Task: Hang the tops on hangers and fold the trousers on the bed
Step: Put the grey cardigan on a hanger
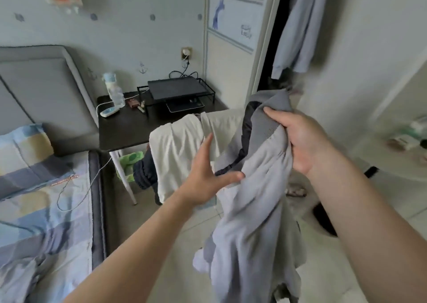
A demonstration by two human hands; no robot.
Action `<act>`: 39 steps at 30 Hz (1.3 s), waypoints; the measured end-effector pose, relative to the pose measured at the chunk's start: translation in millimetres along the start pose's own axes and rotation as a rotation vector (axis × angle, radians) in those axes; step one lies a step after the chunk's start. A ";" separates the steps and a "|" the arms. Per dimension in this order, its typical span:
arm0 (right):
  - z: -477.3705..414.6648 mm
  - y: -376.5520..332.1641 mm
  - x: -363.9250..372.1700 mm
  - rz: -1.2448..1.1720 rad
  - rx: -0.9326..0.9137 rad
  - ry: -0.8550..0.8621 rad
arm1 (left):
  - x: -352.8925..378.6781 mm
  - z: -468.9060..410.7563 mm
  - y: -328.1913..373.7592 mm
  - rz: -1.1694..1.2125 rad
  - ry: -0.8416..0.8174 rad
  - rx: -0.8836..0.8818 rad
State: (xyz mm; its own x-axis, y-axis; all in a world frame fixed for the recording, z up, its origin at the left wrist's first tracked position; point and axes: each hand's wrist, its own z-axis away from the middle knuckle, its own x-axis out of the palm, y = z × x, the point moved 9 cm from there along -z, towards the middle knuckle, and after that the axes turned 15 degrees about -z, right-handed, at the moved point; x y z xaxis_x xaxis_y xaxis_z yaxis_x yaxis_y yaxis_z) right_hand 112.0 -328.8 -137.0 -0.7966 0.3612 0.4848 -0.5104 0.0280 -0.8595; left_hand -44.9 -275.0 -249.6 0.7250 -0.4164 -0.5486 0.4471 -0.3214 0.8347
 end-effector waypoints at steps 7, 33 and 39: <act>37.0 -57.0 -36.3 0.054 -0.157 0.134 | 62.4 -42.0 56.4 -0.012 -0.343 0.208; 46.5 147.7 -92.8 0.557 0.044 0.209 | -1.5 -51.7 109.9 0.663 -0.289 -0.094; 25.9 154.4 -119.9 0.892 0.069 0.526 | -22.7 -78.9 81.8 0.531 -0.204 -0.204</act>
State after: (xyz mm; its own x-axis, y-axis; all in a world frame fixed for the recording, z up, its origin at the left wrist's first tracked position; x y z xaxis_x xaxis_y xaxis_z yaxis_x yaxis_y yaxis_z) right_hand 120.4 -391.9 -323.6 -0.6605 0.5862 -0.4692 0.1649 -0.4964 -0.8523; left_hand 16.5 -224.7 -165.2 0.7706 -0.6364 -0.0350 0.1573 0.1367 0.9780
